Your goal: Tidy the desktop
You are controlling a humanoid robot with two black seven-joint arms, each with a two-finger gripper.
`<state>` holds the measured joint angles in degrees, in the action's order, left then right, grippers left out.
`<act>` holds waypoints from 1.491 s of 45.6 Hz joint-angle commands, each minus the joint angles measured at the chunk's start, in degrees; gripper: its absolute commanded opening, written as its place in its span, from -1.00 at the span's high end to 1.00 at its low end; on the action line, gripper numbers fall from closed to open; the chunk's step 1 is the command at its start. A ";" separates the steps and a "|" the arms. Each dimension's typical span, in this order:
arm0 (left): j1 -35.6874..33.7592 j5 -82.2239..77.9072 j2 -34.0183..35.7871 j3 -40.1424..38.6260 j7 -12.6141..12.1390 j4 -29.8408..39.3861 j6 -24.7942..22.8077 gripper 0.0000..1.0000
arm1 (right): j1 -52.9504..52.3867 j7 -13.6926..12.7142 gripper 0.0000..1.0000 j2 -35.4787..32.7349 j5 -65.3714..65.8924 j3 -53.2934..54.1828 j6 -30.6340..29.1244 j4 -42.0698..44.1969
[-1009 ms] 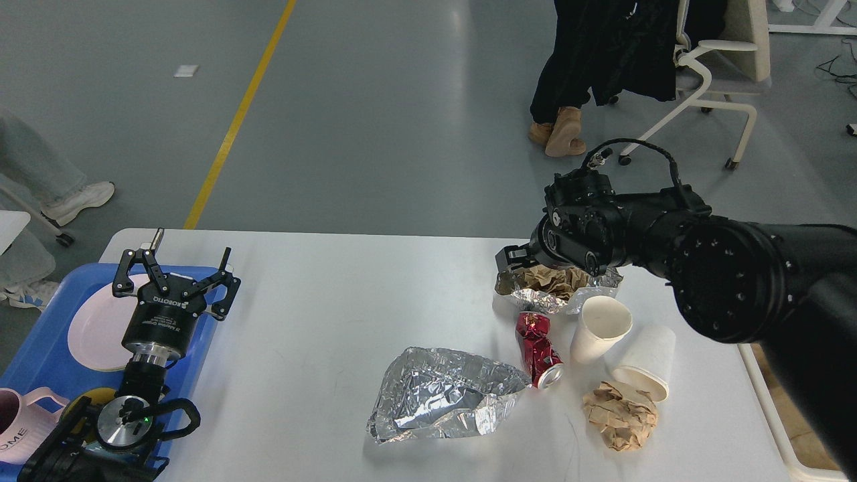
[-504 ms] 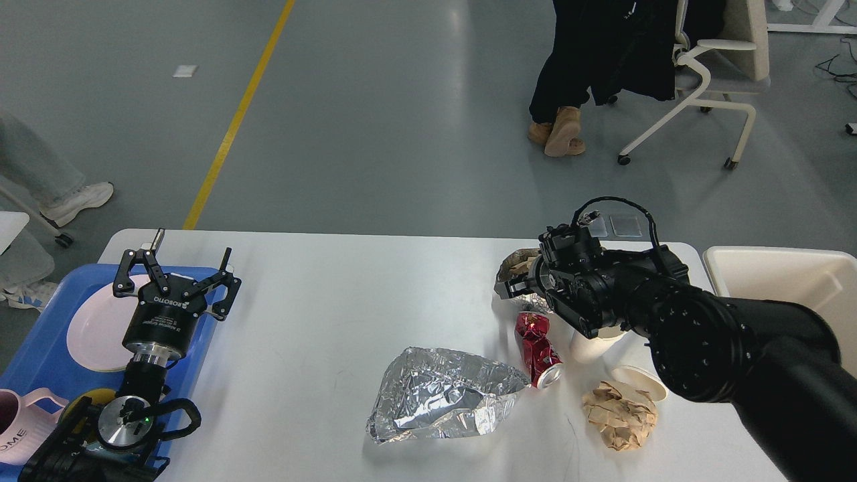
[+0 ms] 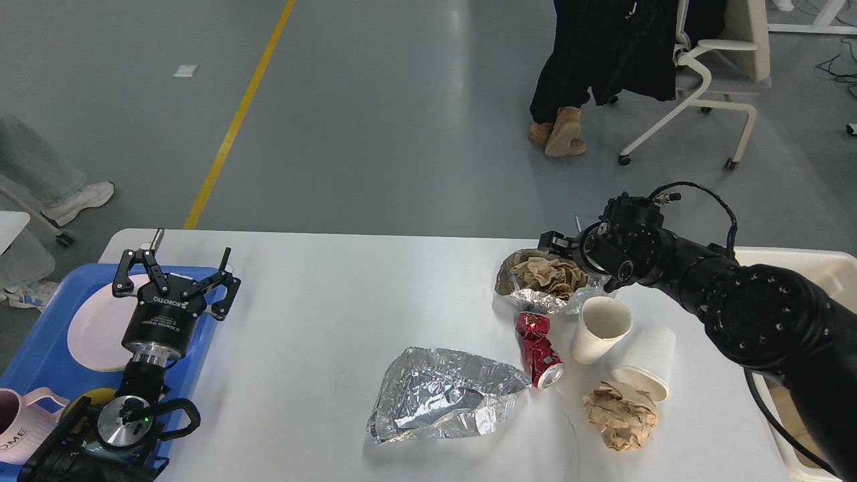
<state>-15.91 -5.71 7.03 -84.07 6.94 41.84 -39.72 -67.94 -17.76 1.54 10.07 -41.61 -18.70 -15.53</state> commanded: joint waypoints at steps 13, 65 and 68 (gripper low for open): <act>0.00 0.00 0.00 0.04 0.00 0.00 0.00 -0.93 | -0.70 -5.78 -1.00 -2.15 -2.86 6.19 -0.28 -2.04; 0.00 0.00 0.00 -0.04 0.00 0.00 0.08 -0.93 | -85.95 10.03 -0.93 -18.76 4.61 -36.53 -29.11 -80.70; 0.00 0.00 0.00 -0.04 0.00 0.00 0.08 -0.93 | -86.57 9.94 -0.92 -19.20 4.78 -36.88 -29.11 -81.76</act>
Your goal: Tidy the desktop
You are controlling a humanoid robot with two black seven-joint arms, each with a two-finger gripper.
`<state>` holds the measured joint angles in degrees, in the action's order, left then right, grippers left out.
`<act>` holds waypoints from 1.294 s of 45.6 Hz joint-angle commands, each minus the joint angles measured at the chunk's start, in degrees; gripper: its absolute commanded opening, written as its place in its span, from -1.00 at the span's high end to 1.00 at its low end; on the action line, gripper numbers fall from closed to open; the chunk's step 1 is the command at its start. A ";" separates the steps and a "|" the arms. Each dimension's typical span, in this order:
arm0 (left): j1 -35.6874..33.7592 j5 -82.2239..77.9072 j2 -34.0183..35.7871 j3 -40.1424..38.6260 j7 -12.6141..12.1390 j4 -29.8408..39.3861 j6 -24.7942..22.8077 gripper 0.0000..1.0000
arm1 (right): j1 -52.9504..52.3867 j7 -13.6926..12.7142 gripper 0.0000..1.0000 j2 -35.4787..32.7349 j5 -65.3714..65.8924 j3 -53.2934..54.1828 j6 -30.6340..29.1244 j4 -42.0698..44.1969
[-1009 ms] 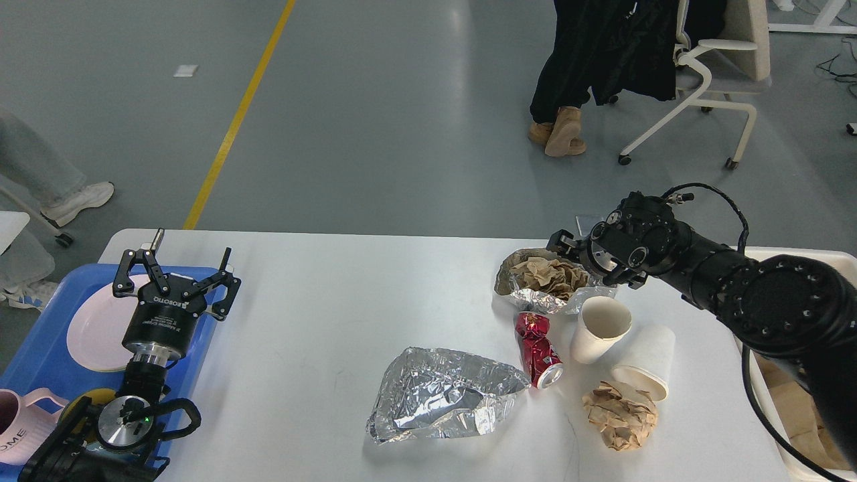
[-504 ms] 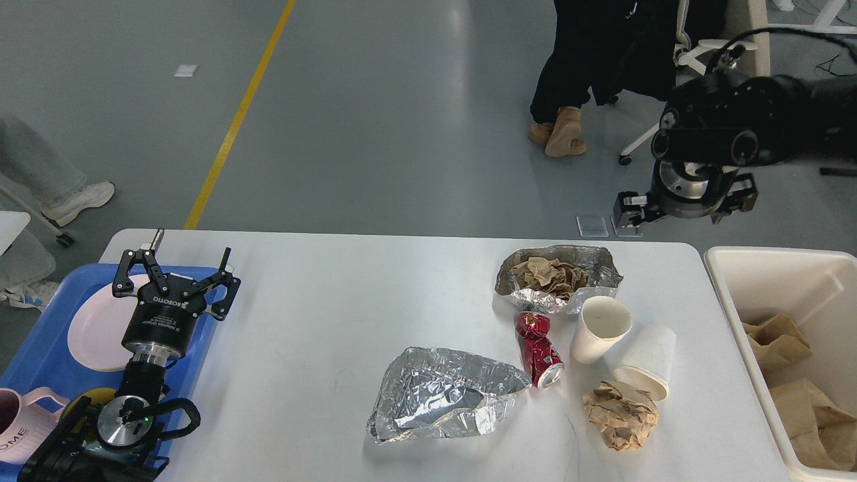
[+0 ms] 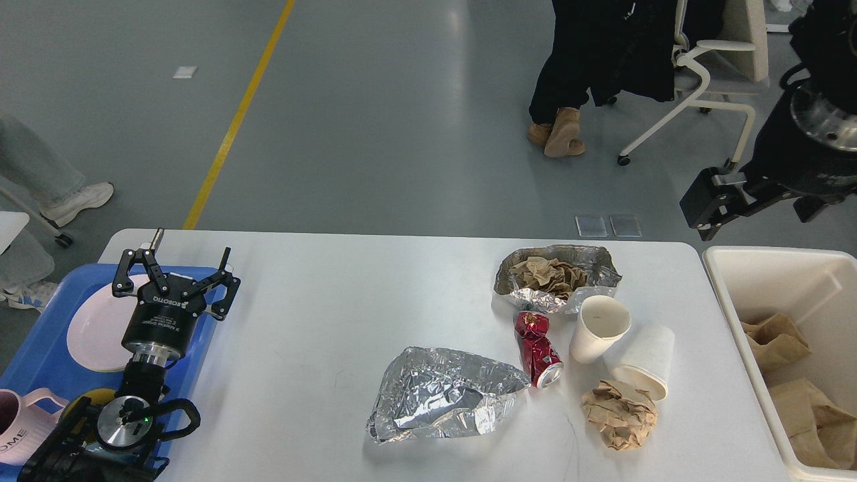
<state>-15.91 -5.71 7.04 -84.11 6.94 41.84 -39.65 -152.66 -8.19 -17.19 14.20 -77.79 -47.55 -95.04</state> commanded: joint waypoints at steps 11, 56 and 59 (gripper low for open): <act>0.00 0.00 0.00 0.08 0.00 0.00 0.01 -0.93 | 2.97 -0.42 -0.97 -3.29 0.65 -2.89 2.98 0.21; 0.00 0.00 0.00 0.08 0.00 0.00 -0.08 -0.93 | 68.63 -0.86 -1.00 3.64 -3.12 16.80 29.18 39.57; 0.00 0.00 0.00 0.08 0.00 0.00 0.01 -0.93 | 70.57 -0.86 -0.99 4.88 -4.18 16.80 29.71 42.12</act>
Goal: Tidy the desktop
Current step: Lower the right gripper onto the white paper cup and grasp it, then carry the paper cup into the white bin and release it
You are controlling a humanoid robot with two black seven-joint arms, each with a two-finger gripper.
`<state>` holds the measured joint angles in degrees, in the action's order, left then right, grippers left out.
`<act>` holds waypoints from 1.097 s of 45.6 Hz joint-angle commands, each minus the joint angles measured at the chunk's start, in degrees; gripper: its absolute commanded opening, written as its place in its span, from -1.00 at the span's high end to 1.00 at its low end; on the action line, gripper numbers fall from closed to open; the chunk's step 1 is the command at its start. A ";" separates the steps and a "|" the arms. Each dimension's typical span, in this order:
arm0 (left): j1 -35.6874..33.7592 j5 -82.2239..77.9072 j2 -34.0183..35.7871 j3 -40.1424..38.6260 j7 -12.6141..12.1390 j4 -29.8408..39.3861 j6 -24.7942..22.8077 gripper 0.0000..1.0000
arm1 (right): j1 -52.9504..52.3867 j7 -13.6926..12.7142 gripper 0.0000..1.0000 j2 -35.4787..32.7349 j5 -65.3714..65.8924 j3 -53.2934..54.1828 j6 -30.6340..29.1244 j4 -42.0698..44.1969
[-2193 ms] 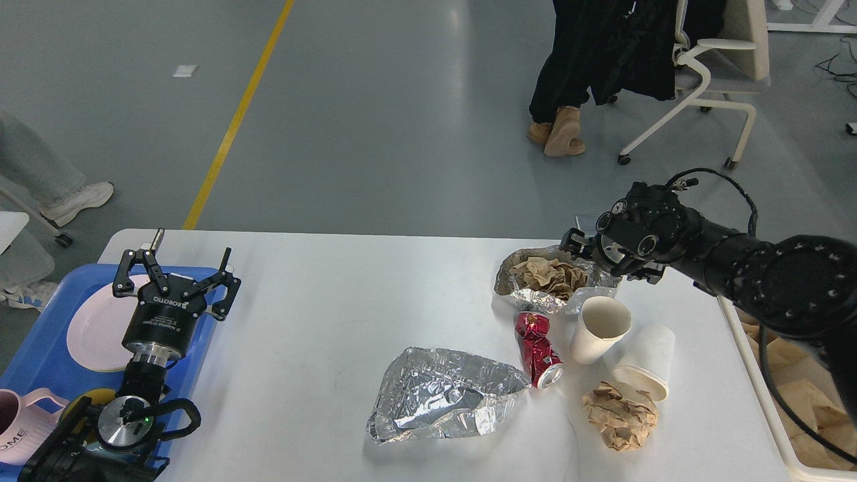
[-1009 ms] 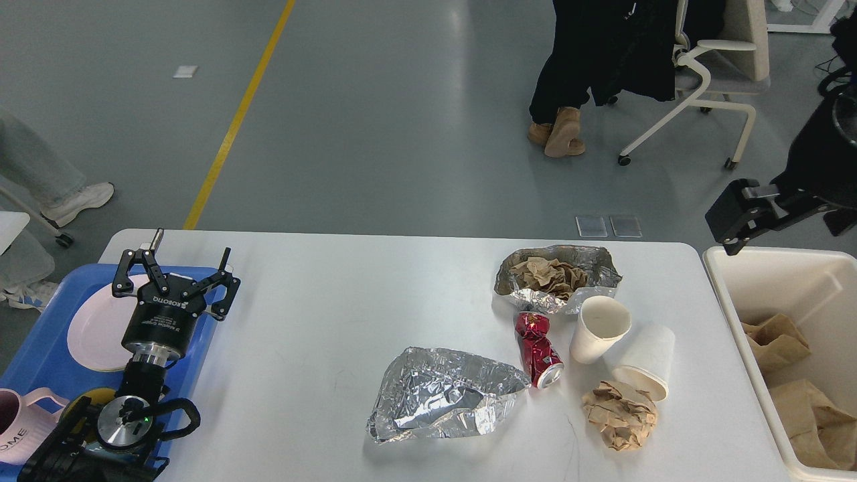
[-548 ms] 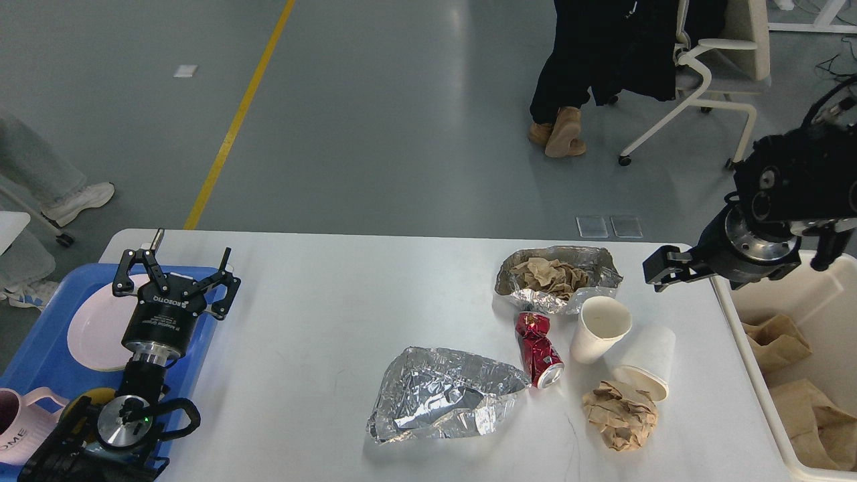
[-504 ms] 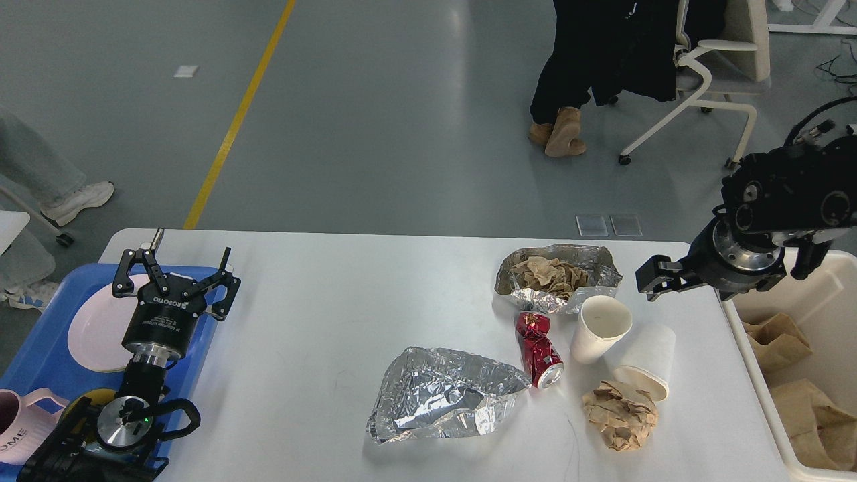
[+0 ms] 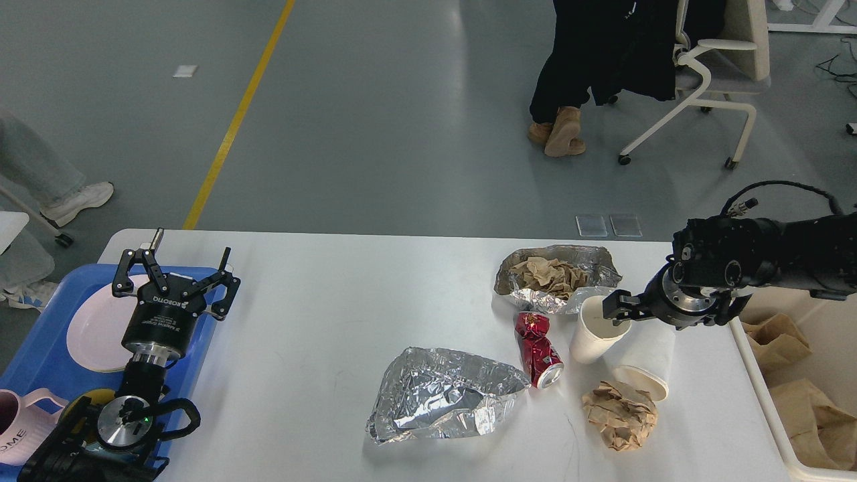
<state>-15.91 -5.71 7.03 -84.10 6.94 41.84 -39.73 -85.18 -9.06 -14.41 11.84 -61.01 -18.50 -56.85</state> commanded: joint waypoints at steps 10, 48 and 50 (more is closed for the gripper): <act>0.00 0.00 0.00 -0.01 0.00 0.00 0.01 -0.93 | 6.60 0.01 -0.78 3.69 -3.05 0.10 4.88 7.02; 0.00 0.00 0.00 0.08 0.00 0.00 0.01 -0.93 | 6.87 -1.22 1.00 4.39 -3.14 2.83 5.23 6.31; 0.00 -0.09 0.00 -0.01 0.00 0.00 0.01 -0.93 | 6.78 -1.22 1.00 4.39 -3.14 2.83 5.23 6.31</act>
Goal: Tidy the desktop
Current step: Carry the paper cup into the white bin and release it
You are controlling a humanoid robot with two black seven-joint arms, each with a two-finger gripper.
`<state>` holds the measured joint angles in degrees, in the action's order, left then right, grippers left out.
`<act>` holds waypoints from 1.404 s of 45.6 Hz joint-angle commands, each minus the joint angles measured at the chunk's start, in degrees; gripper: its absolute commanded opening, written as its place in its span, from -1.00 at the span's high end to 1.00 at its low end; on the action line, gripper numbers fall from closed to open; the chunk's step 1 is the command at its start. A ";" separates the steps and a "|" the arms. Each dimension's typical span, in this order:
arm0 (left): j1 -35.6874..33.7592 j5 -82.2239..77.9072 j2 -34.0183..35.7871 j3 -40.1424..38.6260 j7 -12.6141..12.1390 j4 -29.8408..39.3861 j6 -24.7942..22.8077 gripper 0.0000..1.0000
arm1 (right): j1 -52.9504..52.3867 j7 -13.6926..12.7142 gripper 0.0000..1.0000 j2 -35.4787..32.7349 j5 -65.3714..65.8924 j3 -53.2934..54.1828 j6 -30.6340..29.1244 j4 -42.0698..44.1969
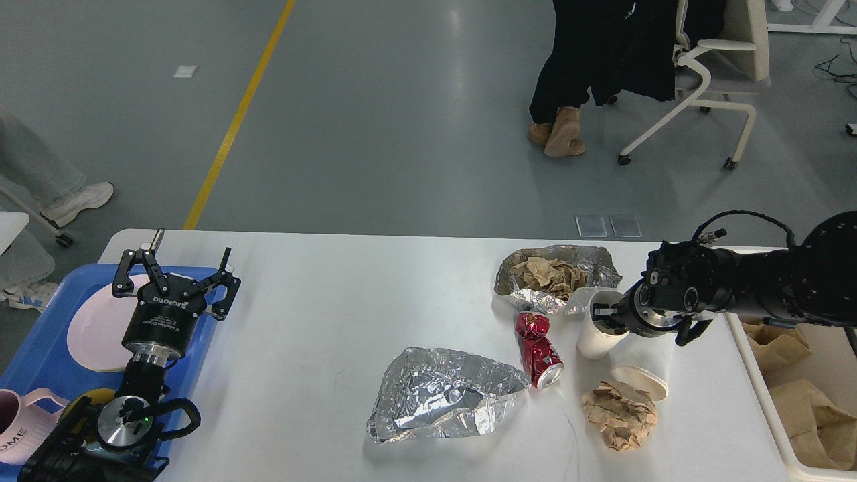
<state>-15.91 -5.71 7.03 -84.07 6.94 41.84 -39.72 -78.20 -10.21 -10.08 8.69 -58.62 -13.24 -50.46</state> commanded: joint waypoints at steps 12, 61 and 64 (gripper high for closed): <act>0.00 0.00 0.00 -0.04 0.00 0.00 -0.01 -0.93 | -9.15 -1.92 1.00 -4.49 -0.34 -0.52 -1.53 -9.55; 0.09 0.00 0.00 0.05 0.00 0.00 0.08 -0.93 | -62.09 12.49 1.00 -18.55 -3.51 -42.53 -14.81 -40.25; 0.09 0.00 0.00 0.05 0.00 0.00 0.08 -0.93 | -56.56 11.70 1.00 -24.09 -2.63 -42.98 -11.65 -35.87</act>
<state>-15.91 -5.71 7.03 -84.06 6.94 41.84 -39.65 -142.20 2.57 -25.99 4.87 -99.46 -31.24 -91.69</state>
